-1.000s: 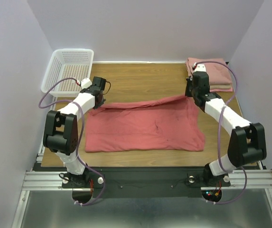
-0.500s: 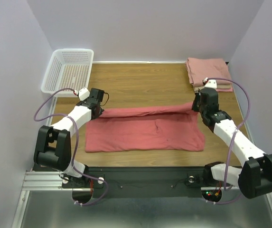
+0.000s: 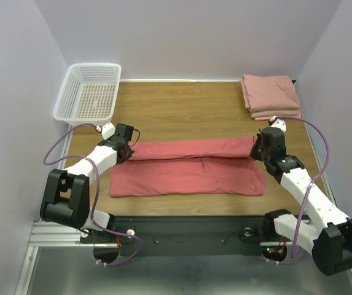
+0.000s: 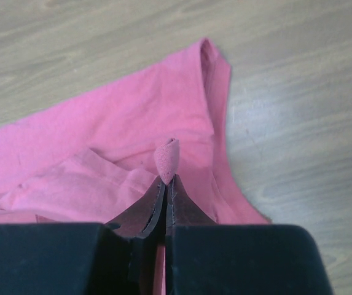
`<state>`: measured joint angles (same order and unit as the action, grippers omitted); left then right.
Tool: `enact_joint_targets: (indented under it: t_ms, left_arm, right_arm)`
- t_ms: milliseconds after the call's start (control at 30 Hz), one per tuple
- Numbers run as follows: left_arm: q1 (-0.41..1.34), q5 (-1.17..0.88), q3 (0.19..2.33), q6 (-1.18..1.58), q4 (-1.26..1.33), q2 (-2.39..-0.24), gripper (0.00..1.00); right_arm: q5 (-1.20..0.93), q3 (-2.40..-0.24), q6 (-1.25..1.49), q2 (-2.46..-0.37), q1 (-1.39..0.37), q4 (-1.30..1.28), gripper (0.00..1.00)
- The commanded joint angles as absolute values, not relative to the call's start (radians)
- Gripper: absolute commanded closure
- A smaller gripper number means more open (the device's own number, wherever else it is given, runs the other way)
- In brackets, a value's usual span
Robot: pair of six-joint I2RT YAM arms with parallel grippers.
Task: Fold and stack the t-shirts
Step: Fold the tshirt
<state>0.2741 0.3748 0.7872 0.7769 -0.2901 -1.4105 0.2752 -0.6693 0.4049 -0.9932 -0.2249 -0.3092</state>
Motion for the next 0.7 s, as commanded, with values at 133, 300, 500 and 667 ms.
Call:
enact_joint_targets:
  t_ms: [133,300,500,667]
  left_arm:
    - [0.276,0.370,0.700,0.807,-0.271,-1.362,1.00]
    - [0.276,0.357,0.657,0.822,-0.300,-1.326,0.71]
    - [0.276,0.417,0.641,0.905,-0.429,-1.175,0.02]
    - [0.276,0.443,0.730,0.905,-0.494,-1.080,0.02]
  right_arm:
    - [0.284,-0.626,0.593,-0.976,-0.230,-0.485,0.94]
    - [0.221,-0.569,0.714,-0.916,-0.233,-0.584,0.86]
    - [0.190,-0.618,0.790,-0.790,-0.233,-0.682,0.24]
    - [0.140,-0.689,0.698,-0.773,-0.232,-0.651,0.00]
